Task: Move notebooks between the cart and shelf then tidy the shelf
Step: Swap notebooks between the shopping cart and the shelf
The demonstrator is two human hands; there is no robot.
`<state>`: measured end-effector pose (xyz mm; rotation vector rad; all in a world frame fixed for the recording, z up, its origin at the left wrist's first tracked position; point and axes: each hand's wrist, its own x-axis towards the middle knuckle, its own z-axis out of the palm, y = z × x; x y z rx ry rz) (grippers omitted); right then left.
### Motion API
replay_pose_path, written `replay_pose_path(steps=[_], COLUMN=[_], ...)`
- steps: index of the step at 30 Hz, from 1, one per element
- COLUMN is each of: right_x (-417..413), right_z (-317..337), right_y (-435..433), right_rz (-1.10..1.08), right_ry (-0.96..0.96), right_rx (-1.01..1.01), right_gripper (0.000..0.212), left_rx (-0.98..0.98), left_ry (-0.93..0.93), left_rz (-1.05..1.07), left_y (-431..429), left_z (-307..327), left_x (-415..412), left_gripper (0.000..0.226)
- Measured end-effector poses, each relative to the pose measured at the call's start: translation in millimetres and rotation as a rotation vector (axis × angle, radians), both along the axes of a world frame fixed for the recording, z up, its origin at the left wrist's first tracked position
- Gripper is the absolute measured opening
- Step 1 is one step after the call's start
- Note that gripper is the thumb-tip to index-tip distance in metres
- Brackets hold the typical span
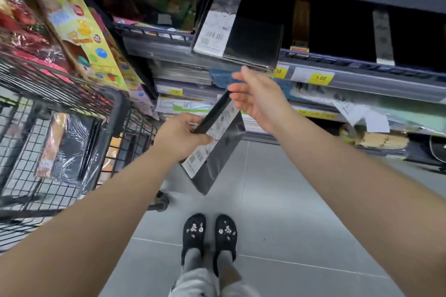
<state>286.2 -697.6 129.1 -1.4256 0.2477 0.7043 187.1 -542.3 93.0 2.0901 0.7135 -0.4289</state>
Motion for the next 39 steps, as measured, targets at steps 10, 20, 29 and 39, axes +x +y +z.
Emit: replay_pose_path(steps=[10,20,29,39], right_x=[50,25,-71,-63], right_z=[18,-2,34,84], right_y=[17,-10,-48,-55], right_rz=[-0.002,-0.046,0.36,0.313], right_ry=[-0.136,-0.289,0.192,0.124], right_rx=[-0.24,-0.605,-0.325,-0.113], right_gripper=[0.031,0.038,0.031,0.032], left_rx=[-0.129,-0.391,-0.612,-0.72], left_ry=[-0.061,-0.099,-0.196,-0.152], left_rz=[0.078,0.189,0.291,0.416], left_y=[5,29,17,6], left_z=[14,23,78,109], left_x=[3,-27,-47,-7], left_gripper=[0.043,0.061,0.045,0.032])
